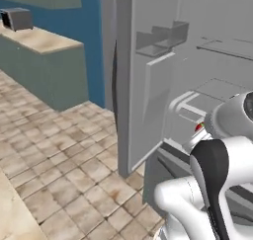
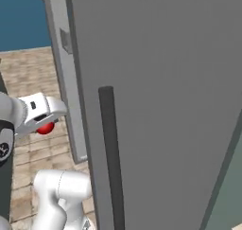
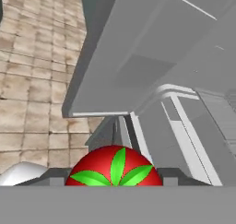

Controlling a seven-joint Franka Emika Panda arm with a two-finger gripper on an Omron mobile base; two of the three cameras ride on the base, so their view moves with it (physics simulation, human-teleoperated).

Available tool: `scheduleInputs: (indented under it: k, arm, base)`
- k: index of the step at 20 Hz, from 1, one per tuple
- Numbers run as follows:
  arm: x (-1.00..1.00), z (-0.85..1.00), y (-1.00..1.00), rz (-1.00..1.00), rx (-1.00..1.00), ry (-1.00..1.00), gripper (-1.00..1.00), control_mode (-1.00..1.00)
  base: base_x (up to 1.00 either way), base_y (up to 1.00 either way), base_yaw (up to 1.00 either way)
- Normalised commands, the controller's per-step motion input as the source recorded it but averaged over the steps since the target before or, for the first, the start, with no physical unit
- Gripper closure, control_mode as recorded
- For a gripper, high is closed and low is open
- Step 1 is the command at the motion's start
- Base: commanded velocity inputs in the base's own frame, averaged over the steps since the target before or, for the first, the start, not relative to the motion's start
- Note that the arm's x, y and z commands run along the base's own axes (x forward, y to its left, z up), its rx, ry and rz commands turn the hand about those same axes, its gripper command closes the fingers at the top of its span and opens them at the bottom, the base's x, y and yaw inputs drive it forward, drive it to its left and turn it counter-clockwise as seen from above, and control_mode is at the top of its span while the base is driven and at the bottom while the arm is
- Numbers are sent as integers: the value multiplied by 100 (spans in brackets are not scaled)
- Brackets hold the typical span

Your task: Place the beer and liquor on the top shelf of the fridge to keep them out of children's reach, and place the tomato on lower shelves for easy access.

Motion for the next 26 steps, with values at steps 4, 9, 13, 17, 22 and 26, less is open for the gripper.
scheduleInputs:
  k: [4, 9, 13, 17, 22, 26]
  arm:
    - [0, 0, 0, 0, 0, 0, 100, 100]
    - [0, 0, 0, 0, 0, 0, 100, 100]
    - [0, 0, 0, 0, 0, 0, 100, 100]
    - [0, 0, 0, 0, 0, 0, 100, 100]
    - [0, 0, 0, 0, 0, 0, 100, 100]
    - [0, 0, 0, 0, 0, 0, 100, 100]
  base:
    - [51, 21, -61]
    - [54, 46, -66]
    - [53, 48, -67]
    - [46, 33, -67]
    - [13, 2, -59]
    - [3, 0, -45]
